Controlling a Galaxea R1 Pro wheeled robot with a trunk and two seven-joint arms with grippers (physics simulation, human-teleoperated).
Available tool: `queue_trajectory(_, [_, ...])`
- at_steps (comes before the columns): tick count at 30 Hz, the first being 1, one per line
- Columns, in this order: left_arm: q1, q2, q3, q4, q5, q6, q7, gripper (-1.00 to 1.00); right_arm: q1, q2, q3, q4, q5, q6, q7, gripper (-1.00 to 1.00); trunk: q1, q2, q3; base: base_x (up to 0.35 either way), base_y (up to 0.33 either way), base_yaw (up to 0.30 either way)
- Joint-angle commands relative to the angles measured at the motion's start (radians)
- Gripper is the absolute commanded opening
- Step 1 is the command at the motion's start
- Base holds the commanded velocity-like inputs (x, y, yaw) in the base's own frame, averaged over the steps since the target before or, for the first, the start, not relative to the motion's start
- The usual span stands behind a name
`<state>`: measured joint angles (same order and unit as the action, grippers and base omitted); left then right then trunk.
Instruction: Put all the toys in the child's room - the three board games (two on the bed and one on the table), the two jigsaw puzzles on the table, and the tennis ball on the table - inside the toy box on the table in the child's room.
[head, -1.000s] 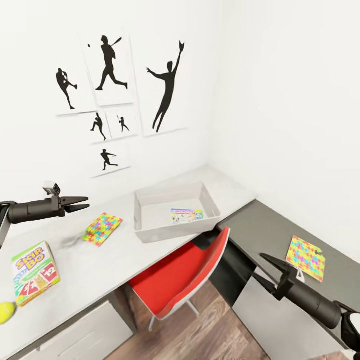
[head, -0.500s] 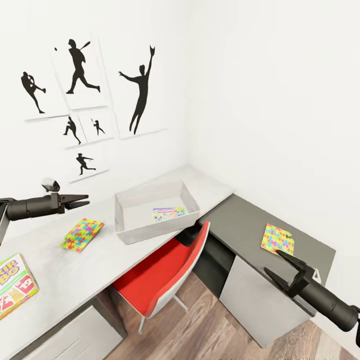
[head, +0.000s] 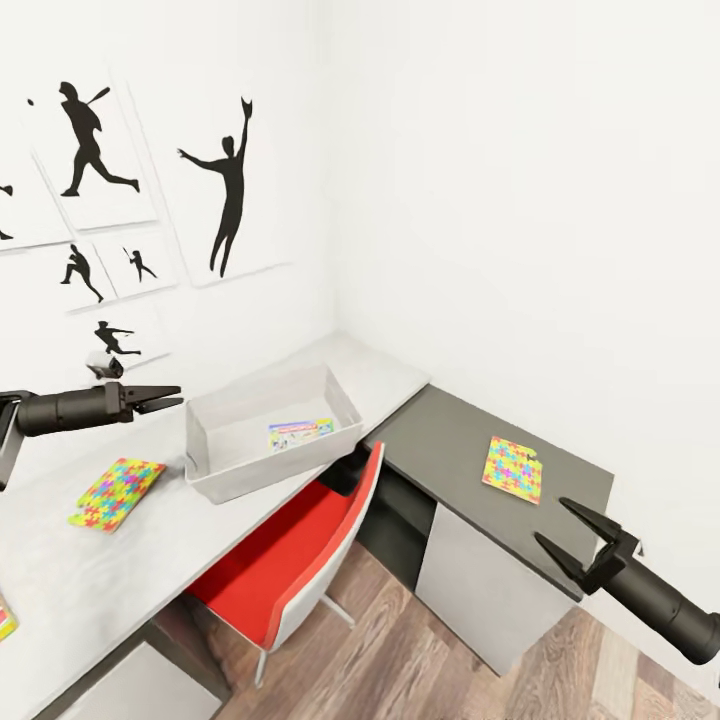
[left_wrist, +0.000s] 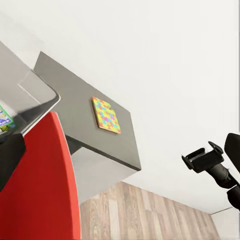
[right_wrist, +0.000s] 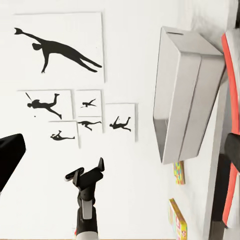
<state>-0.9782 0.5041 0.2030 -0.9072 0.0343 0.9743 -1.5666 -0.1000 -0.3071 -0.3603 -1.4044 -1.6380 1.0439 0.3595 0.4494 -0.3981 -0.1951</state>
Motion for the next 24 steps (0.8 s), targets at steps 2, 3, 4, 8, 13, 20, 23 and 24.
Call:
queue_trajectory(2, [0.0, -0.005, 0.0, -0.002, -0.001, 0.011, -0.004, 1.0, -0.001, 0.0, -0.002, 0.001, 0.011, 0.003, 0.01, 1.0, 0.001, -0.002, 0.0, -0.003, 0.0, -0.252])
queue_trajectory(3, [0.0, -0.008, 0.0, -0.002, -0.001, 0.011, -0.004, 1.0, -0.001, 0.0, -0.002, 0.002, 0.011, 0.003, 0.01, 1.0, 0.001, -0.002, 0.0, -0.015, 0.0, -0.252])
queue_trajectory(4, [0.0, -0.012, 0.0, -0.003, -0.001, 0.011, -0.004, 1.0, -0.001, 0.0, -0.002, 0.002, 0.011, 0.003, 0.01, 1.0, 0.001, -0.002, 0.001, -0.028, 0.0, -0.252])
queue_trajectory(8, [0.0, -0.029, 0.001, -0.004, -0.001, 0.011, -0.004, 1.0, -0.001, 0.003, 0.0, 0.006, 0.012, 0.003, 0.01, 1.0, 0.001, -0.002, 0.004, -0.054, 0.0, -0.252])
queue_trajectory(13, [0.0, -0.042, 0.0, -0.012, -0.001, 0.011, -0.004, 1.0, -0.001, 0.004, 0.001, 0.044, 0.012, 0.003, 0.01, 1.0, 0.001, -0.002, 0.008, -0.076, 0.0, -0.252])
queue_trajectory(20, [0.0, -0.067, 0.0, -0.026, -0.001, 0.01, -0.004, 1.0, -0.001, 0.004, 0.0, 0.069, 0.012, 0.003, 0.011, 1.0, 0.001, -0.002, 0.014, -0.084, 0.0, -0.252])
queue_trajectory(23, [0.0, -0.074, 0.0, -0.03, -0.001, 0.01, -0.004, 1.0, -0.001, 0.003, -0.003, 0.072, 0.012, 0.003, 0.015, 1.0, 0.001, -0.002, 0.016, -0.086, 0.0, -0.252])
queue_trajectory(24, [0.0, -0.075, 0.0, -0.031, -0.001, 0.01, -0.004, 1.0, -0.001, 0.002, -0.004, 0.073, 0.012, 0.003, 0.017, 1.0, 0.001, -0.002, 0.017, -0.087, 0.0, -0.252])
